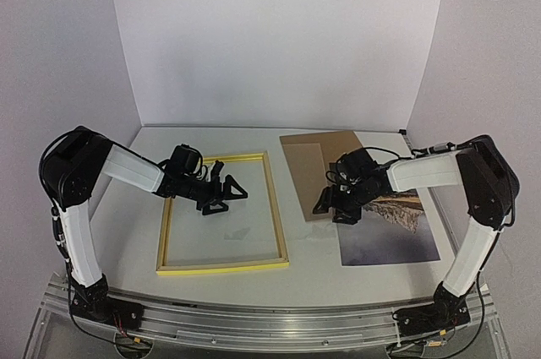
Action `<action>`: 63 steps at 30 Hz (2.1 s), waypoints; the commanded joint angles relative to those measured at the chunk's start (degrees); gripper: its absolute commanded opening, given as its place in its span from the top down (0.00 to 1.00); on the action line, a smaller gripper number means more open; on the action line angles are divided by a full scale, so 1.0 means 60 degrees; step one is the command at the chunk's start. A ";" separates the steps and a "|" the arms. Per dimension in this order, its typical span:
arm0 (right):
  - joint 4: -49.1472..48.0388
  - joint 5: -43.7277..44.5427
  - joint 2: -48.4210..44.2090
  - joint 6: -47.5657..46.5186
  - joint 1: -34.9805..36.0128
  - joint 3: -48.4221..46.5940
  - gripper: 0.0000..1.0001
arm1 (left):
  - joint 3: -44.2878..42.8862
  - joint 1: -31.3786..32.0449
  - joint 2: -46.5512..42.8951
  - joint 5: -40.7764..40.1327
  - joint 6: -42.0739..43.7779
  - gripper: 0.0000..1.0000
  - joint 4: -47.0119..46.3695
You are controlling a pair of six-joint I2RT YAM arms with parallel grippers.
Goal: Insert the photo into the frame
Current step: Pick up the photo frame item at the center of the board.
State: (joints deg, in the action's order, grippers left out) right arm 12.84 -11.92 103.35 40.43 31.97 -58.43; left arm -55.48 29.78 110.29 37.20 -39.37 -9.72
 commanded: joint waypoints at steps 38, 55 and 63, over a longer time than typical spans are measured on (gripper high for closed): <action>-0.1976 0.0455 -0.1802 -0.0132 0.0111 0.0467 1.00 | 0.0162 0.0621 0.0434 -0.0948 -0.0121 0.00 0.0498; 0.1461 0.2279 -0.5985 -0.3110 0.0106 -0.1314 1.00 | -0.1592 0.0618 -0.0747 -0.1919 0.0909 0.00 0.2675; 0.1438 -0.0137 -0.6501 -0.3101 0.0115 -0.1836 1.00 | -0.1392 0.0222 -0.3090 -0.7000 0.0093 0.00 0.6451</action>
State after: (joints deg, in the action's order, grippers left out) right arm 22.23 -3.66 66.05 23.82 32.53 -66.43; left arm -64.11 33.32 100.77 14.09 -36.02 13.98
